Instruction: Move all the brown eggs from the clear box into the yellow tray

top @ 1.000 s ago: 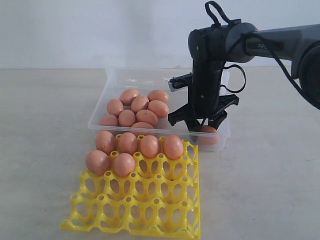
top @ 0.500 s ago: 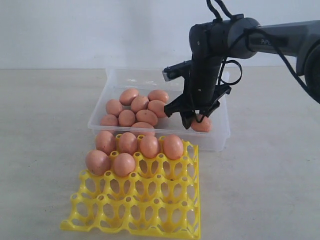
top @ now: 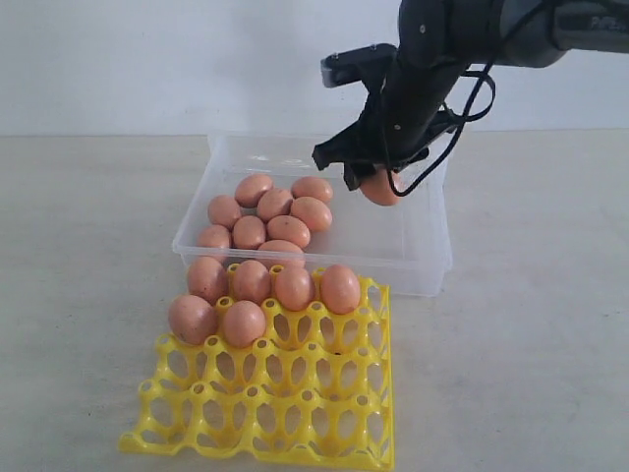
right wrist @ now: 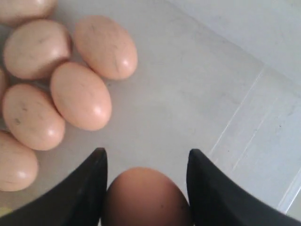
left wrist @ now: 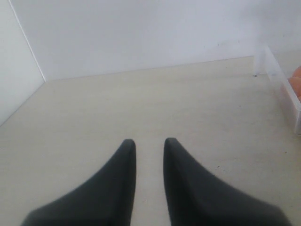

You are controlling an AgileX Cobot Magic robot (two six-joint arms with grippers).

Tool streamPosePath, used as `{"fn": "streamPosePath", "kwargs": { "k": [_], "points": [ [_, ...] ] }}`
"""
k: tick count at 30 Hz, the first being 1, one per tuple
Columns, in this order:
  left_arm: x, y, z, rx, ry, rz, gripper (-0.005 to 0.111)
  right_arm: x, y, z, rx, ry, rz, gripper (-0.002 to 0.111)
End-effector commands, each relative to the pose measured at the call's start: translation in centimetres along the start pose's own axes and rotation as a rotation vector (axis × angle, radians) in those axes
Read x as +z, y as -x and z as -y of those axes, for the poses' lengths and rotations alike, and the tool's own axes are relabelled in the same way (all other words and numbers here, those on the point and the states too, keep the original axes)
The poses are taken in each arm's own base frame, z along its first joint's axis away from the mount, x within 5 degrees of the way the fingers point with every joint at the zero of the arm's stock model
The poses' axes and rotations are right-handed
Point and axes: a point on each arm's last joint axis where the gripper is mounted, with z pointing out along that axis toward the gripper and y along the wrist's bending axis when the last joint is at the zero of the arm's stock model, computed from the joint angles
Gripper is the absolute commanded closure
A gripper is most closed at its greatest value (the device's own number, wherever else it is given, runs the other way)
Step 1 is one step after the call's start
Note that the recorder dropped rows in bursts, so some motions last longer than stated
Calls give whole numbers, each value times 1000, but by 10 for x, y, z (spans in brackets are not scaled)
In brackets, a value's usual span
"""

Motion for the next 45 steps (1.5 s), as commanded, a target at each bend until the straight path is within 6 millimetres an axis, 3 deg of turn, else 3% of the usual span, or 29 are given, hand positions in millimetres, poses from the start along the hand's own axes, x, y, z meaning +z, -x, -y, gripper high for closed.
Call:
{"fn": "streamPosePath", "kwargs": {
  "k": [1, 5, 13, 17, 20, 27, 30, 36, 45],
  "points": [
    [0, -1, 0, -5, 3, -1, 85, -32, -10, -9, -4, 43, 194, 108],
    [0, -1, 0, -5, 3, -1, 85, -49, -34, -26, -41, 39, 355, 108],
    [0, -1, 0, -5, 3, -1, 85, -68, -92, -86, -120, 124, 733, 108],
    [0, -1, 0, -5, 3, -1, 85, -68, -111, -104, -41, 214, 752, 108],
    [0, -1, 0, -5, 3, -1, 85, -64, -123, -114, -76, 257, 729, 108],
    [0, -1, 0, -5, 3, -1, 85, -63, -135, -114, 1, 340, 792, 108],
    [0, -1, 0, -5, 3, -1, 85, -52, -137, -113, 170, 414, 744, 108],
    [0, -1, 0, -5, 3, -1, 85, -20, -144, -120, 107, 665, 696, 108],
    [0, -1, 0, -5, 3, -1, 85, 2, -155, -115, -22, 551, 600, 108]
  ]
}}
